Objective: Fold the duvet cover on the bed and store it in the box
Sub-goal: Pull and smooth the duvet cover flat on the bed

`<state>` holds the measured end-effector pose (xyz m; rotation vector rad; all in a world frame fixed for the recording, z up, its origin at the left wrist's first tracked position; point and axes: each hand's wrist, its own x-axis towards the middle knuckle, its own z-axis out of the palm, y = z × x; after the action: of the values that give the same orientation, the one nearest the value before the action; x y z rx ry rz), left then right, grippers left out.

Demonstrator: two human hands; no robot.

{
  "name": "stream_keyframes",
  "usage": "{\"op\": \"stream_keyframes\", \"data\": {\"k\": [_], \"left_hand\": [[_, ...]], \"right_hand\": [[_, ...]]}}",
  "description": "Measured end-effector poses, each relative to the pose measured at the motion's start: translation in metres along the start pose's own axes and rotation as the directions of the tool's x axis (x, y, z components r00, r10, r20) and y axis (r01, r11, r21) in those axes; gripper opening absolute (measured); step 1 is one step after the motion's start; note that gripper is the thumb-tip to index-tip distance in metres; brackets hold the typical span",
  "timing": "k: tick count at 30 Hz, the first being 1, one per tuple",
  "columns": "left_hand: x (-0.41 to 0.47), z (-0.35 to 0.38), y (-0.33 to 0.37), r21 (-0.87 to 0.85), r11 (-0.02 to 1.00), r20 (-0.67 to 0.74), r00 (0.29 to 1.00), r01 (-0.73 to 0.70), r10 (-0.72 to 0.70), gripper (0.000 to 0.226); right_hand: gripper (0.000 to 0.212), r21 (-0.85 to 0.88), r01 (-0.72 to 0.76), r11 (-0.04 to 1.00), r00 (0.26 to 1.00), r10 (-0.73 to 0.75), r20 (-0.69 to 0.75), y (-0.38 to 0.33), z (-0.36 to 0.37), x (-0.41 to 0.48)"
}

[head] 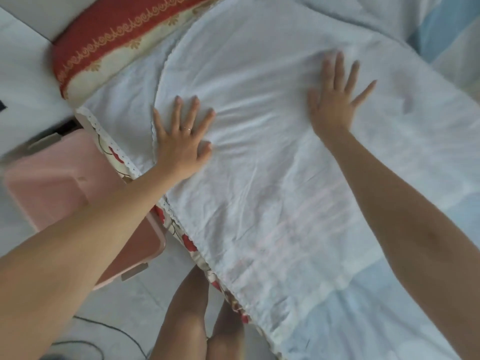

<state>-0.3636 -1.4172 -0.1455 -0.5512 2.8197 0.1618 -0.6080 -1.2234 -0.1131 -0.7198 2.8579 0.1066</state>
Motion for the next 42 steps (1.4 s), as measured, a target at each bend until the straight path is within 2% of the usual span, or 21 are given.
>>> {"op": "stream_keyframes", "data": {"k": [2,5,7,8,11,13,14,15,16,17,18,20,22,23,26,29,33,35,37,39,42], "left_hand": [[-0.016,-0.004,0.028,-0.079,0.997,-0.016,1.0,0.002,-0.003,0.071],[-0.063,0.014,0.05,0.038,0.915,0.017,0.915,-0.403,0.402,0.077],[-0.086,0.031,0.033,0.151,0.876,0.09,0.889,-0.458,0.45,0.082],[-0.096,0.035,0.028,0.181,0.892,0.11,0.91,-0.415,0.4,0.085],[-0.113,0.039,0.028,0.197,0.931,0.158,0.947,-0.309,0.281,0.089],[-0.118,0.04,0.032,0.156,0.947,0.184,0.951,-0.28,0.25,0.093],[-0.121,0.038,0.036,0.119,0.962,0.19,0.957,-0.245,0.22,0.096],[-0.124,0.033,0.047,0.072,0.974,0.187,0.962,-0.216,0.2,0.097],[-0.128,0.028,0.058,0.029,0.98,0.172,0.966,-0.198,0.191,0.097],[-0.129,0.024,0.07,-0.008,0.981,0.145,0.97,-0.196,0.195,0.095],[-0.132,0.02,0.081,-0.039,0.978,0.121,0.971,-0.205,0.208,0.094],[-0.128,0.013,0.107,-0.064,0.956,0.094,0.952,-0.285,0.29,0.09],[-0.106,0.012,0.131,-0.05,0.918,0.084,0.915,-0.393,0.395,0.077],[-0.086,0.012,0.14,-0.03,0.907,0.101,0.902,-0.42,0.421,0.074],[-0.004,0.004,0.156,-0.008,0.925,0.124,0.917,-0.38,0.378,0.077],[0.089,-0.013,0.162,-0.027,0.967,0.034,0.967,-0.252,0.253,0.081],[0.214,-0.069,0.17,-0.178,0.98,-0.058,0.995,-0.089,0.079,0.101],[0.269,-0.092,0.167,-0.358,0.931,0.042,0.997,0.068,-0.057,0.114],[0.305,-0.103,0.164,-0.45,0.867,0.23,0.965,0.216,-0.122,0.128],[0.32,-0.102,0.166,-0.354,0.901,0.333,0.934,0.25,-0.128,0.136],[0.322,-0.105,0.171,-0.293,0.919,0.407,0.904,0.263,-0.129,0.138]], "right_hand": [[0.062,0.024,0.161,0.987,0.985,-0.159,-0.07,-0.028,0.015,-0.063],[0.063,0.029,0.51,0.86,0.86,-0.51,-0.016,-0.044,0.055,-0.186],[0.062,-0.042,0.634,0.772,0.772,-0.63,0.082,0.002,0.083,-0.232],[0.062,-0.053,0.61,0.79,0.791,-0.605,0.093,0.037,0.093,-0.242],[0.062,-0.118,0.325,0.938,0.944,-0.314,0.101,0.137,0.095,-0.245],[0.069,-0.065,-0.013,0.998,0.99,0.022,0.14,0.178,0.086,-0.244],[0.074,0.0,-0.278,0.96,0.948,0.275,0.16,0.185,0.081,-0.243],[0.079,0.076,-0.534,0.842,0.836,0.513,0.196,0.185,0.071,-0.244],[0.084,0.123,-0.683,0.72,0.725,0.648,0.233,0.18,0.064,-0.248],[0.088,0.13,-0.706,0.696,0.704,0.67,0.235,0.174,0.06,-0.254],[0.087,0.112,-0.62,0.777,0.778,0.589,0.219,0.165,0.063,-0.262],[0.079,0.086,-0.228,0.97,0.956,0.207,0.207,0.14,0.067,-0.277],[0.07,0.022,0.101,0.995,0.987,-0.103,0.127,0.113,0.076,-0.282],[0.067,-0.007,0.152,0.988,0.985,-0.151,0.085,0.103,0.077,-0.272],[0.067,-0.023,0.037,0.999,0.999,-0.037,-0.015,0.105,0.072,-0.201],[0.072,-0.038,-0.032,0.999,0.991,0.026,-0.132,0.129,0.061,-0.119],[0.077,-0.098,-0.083,0.992,0.957,0.052,-0.286,0.149,0.022,0.004],[0.076,0.026,-0.167,0.986,0.965,0.169,-0.202,0.15,0.0,0.06],[0.07,0.241,-0.301,0.923,0.944,0.325,-0.066,0.149,-0.007,0.105],[0.067,0.328,-0.397,0.857,0.91,0.413,0.023,0.143,0.001,0.132],[0.067,0.265,-0.46,0.848,0.878,0.479,-0.01,0.137,0.018,0.14]]}}
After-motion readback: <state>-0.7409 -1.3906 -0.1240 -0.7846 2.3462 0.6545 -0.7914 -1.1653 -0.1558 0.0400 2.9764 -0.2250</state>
